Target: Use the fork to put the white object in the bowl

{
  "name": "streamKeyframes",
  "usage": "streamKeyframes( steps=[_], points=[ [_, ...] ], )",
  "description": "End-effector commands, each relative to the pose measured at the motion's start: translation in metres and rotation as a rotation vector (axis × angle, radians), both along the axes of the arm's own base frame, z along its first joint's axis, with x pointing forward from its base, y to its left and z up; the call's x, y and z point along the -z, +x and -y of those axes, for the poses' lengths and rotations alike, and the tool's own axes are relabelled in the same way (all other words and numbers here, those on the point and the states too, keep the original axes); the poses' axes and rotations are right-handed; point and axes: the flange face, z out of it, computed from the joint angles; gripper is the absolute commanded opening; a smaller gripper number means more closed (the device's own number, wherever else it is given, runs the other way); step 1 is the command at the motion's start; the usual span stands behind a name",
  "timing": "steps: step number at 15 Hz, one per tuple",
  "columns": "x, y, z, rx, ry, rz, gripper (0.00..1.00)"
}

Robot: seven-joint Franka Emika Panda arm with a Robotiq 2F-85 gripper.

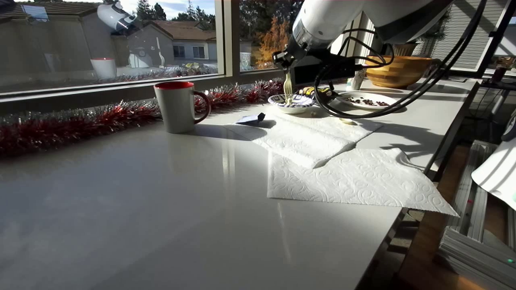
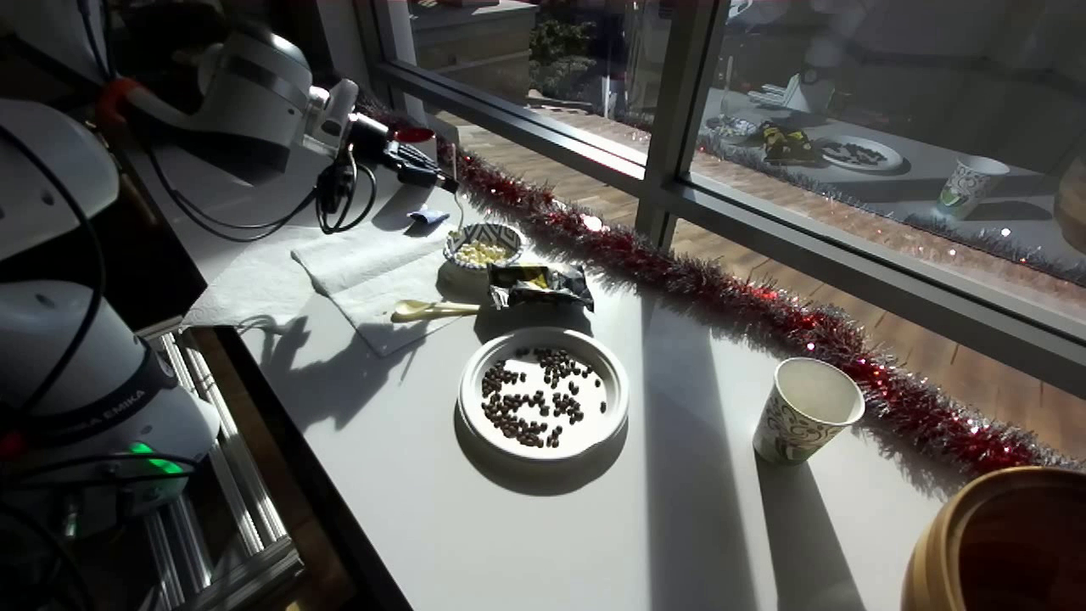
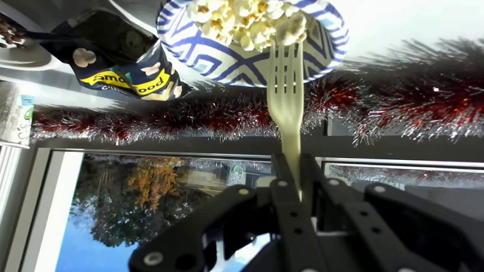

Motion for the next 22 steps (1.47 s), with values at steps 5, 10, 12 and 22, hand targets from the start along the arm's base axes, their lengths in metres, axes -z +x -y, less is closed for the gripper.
streamKeyframes(
  steps=[5, 10, 12, 22],
  points=[
    [0.011, 0.007, -0.001, 0.001, -0.082, 0.056, 0.03],
    [0.026, 0.004, -0.002, 0.007, -0.074, 0.061, 0.03],
    [0.031, 0.004, -0.002, 0.009, -0.078, 0.059, 0.03],
    [0.046, 0.003, 0.0, -0.007, -0.157, 0.118, 0.03]
  ],
)
